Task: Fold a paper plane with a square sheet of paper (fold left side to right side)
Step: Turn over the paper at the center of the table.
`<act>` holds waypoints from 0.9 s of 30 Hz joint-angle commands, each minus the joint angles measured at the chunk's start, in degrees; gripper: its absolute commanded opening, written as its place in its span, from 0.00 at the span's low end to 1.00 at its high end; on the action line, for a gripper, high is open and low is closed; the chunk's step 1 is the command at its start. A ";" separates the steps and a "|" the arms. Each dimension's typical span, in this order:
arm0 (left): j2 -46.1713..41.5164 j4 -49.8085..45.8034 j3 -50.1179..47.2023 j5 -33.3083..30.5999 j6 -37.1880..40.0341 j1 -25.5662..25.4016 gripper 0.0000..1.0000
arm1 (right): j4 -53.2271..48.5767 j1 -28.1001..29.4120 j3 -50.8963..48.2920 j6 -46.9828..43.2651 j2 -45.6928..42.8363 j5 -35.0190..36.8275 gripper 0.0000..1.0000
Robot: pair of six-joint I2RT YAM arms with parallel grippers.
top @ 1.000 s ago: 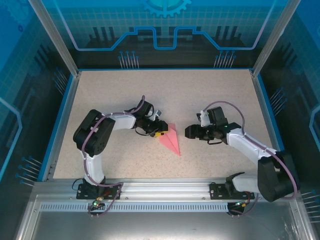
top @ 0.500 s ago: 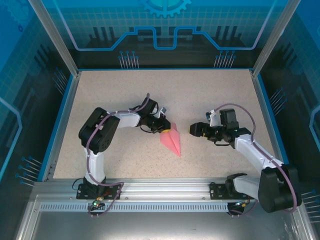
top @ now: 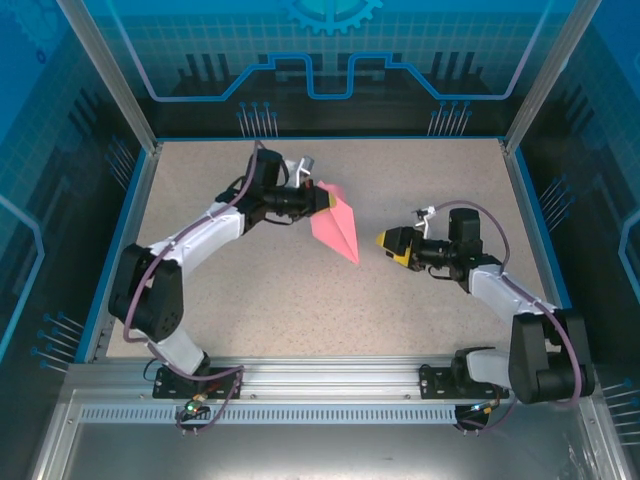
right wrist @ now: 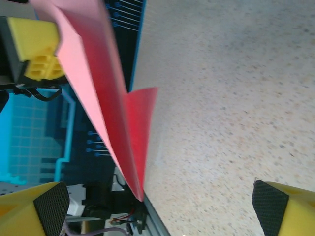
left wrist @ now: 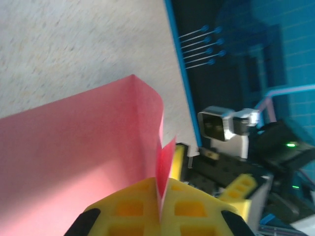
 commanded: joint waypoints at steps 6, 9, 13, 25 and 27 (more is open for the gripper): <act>-1.29 -1.46 5.73 6.99 -2.75 -0.11 0.01 | 24.96 7.02 3.50 15.10 7.87 -4.81 0.99; -1.70 -1.35 5.62 7.49 -3.01 -0.04 0.01 | 30.89 10.12 4.75 18.78 10.58 -3.63 0.99; -2.01 -0.90 4.80 8.03 -3.83 -0.10 0.01 | 33.23 12.52 6.74 20.38 12.23 -2.26 0.98; -2.89 -2.03 3.48 6.95 -3.19 -0.09 0.01 | 20.05 5.58 3.98 12.57 3.95 -3.91 0.94; -2.91 -1.94 3.40 7.01 -3.42 -0.08 0.01 | 18.21 5.44 4.43 11.70 2.46 -4.40 0.97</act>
